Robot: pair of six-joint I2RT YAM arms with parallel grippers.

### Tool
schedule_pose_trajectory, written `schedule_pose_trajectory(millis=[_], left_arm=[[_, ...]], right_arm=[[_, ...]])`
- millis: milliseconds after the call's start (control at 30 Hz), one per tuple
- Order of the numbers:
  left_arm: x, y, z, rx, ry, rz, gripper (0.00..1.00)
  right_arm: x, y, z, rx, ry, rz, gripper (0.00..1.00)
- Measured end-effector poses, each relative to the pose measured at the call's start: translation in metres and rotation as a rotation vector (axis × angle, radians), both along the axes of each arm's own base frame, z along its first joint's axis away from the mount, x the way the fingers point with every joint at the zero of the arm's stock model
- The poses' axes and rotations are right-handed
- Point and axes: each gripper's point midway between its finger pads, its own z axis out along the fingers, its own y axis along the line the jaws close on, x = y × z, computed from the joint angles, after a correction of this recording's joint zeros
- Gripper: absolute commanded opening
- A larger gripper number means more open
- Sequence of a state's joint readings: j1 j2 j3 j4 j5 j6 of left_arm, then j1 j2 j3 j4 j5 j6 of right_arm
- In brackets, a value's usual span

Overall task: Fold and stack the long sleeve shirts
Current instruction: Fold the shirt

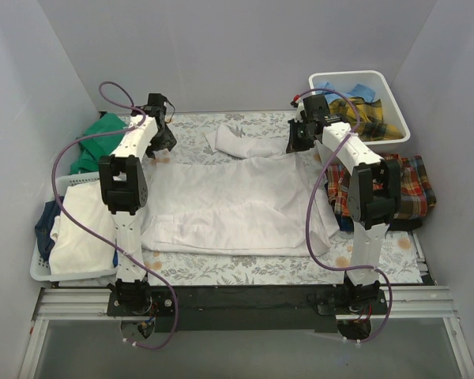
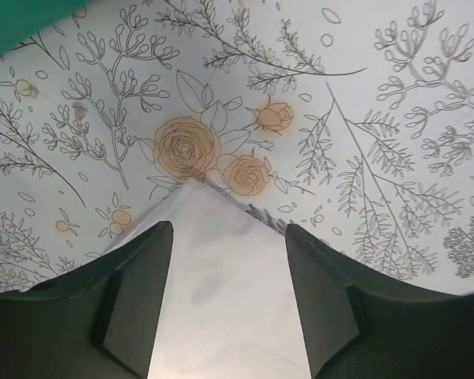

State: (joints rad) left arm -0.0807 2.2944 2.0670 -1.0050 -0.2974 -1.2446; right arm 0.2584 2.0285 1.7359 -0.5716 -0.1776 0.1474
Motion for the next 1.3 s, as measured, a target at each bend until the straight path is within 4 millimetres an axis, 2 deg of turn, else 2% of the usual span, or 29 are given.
schedule_pose_trajectory(millis=[100,233,467,567,1033,1133,1300], left_arm=[[0.005,-0.001,0.004,-0.007,-0.022,0.001,0.59],[0.001,-0.002,-0.003,-0.012,-0.004,0.009,0.57],[-0.024,-0.003,-0.038,-0.022,0.090,0.021,0.55],[-0.027,-0.003,-0.045,-0.024,0.100,0.024,0.54],[-0.007,-0.002,-0.034,-0.014,0.036,0.021,0.56],[-0.004,0.000,-0.034,-0.005,0.031,0.025,0.52],[-0.008,0.001,-0.046,0.005,0.058,0.028,0.40]], right_arm=[[0.000,0.000,0.000,0.001,0.000,0.001,0.01],[0.000,0.001,0.000,0.004,0.001,0.003,0.01],[0.000,0.001,0.000,0.004,0.001,0.003,0.01],[0.000,0.001,0.000,0.004,0.002,0.003,0.01],[-0.001,0.001,0.000,0.006,0.003,0.001,0.01],[0.000,0.001,0.000,0.007,0.004,0.000,0.01],[0.000,0.001,-0.002,0.007,0.008,-0.002,0.01]])
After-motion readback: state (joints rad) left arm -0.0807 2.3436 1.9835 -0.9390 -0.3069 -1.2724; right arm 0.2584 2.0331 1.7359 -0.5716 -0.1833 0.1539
